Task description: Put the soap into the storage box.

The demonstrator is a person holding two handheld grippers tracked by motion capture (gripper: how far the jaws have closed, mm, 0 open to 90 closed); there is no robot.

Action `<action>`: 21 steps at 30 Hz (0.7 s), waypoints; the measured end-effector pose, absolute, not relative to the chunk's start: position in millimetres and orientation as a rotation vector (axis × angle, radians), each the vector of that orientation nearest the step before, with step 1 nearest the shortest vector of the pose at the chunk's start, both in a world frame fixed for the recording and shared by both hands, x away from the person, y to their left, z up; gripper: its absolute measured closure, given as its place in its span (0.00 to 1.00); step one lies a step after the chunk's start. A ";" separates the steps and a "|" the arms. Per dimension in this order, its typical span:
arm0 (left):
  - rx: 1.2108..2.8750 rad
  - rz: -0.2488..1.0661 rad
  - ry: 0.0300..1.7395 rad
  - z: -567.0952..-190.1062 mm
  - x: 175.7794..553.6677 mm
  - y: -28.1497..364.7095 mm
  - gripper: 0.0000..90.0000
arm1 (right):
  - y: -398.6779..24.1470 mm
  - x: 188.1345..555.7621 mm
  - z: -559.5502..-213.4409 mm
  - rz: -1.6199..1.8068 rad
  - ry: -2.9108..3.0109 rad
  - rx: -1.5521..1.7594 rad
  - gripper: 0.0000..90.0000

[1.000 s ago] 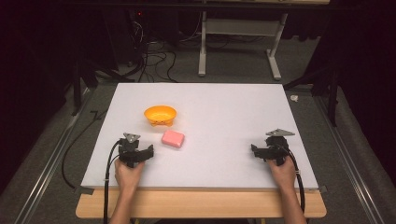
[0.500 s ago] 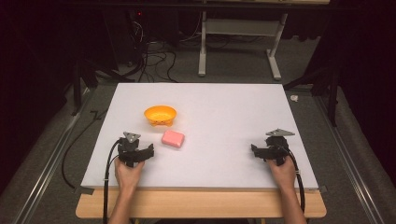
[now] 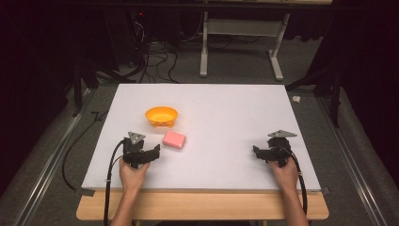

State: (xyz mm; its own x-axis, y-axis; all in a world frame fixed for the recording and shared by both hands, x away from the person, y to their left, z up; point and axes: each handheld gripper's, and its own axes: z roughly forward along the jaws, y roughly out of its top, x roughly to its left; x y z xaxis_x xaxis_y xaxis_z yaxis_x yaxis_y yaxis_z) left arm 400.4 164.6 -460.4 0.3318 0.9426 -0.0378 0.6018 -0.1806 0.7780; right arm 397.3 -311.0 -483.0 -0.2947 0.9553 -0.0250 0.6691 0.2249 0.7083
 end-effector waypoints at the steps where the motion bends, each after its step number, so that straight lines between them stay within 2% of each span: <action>1: 1.884 0.606 1.360 -460.4 400.4 164.6 0.21 | -311.1 397.3 -483.0 0.827 2.044 1.492 0.18; 21: 1.926 0.576 1.272 -444.5 405.9 127.2 0.18 | -311.1 397.3 -483.0 0.827 2.045 1.489 0.18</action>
State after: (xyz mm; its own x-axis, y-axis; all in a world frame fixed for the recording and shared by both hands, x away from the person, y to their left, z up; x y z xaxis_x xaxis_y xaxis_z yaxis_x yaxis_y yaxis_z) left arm 405.9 127.2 -444.5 0.4065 0.9131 -0.0315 0.5788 -0.2307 0.7822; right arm 397.3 -311.1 -483.0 -0.2961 0.9548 -0.0272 0.6677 0.2272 0.7089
